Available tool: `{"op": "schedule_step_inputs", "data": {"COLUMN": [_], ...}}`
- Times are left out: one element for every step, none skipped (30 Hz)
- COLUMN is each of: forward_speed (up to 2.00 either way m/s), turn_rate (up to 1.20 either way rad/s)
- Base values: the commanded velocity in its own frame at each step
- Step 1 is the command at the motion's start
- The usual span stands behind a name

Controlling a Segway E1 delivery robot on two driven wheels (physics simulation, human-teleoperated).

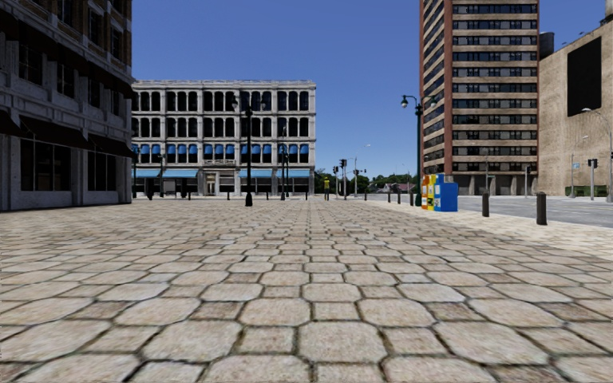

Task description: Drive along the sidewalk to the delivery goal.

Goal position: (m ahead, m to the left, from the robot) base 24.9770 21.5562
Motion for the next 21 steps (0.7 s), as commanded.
{"op": "schedule_step_inputs", "data": {"forward_speed": [2.00, 2.00, 2.00, 2.00, 2.00, 2.00, 2.00, 2.00, 2.00, 2.00, 2.00, 2.00, 2.00, 2.00, 2.00, 2.00, 2.00, 2.00, 2.00, 2.00, 2.00], "turn_rate": [0.00, 0.00, 0.00, 0.00, 0.00, 0.00, 0.00, 0.00, 0.00, 0.00, 0.00, 0.00, 0.00, 0.00, 0.00, 0.00, 0.00, 0.00, 0.00, 0.00, 0.00]}}
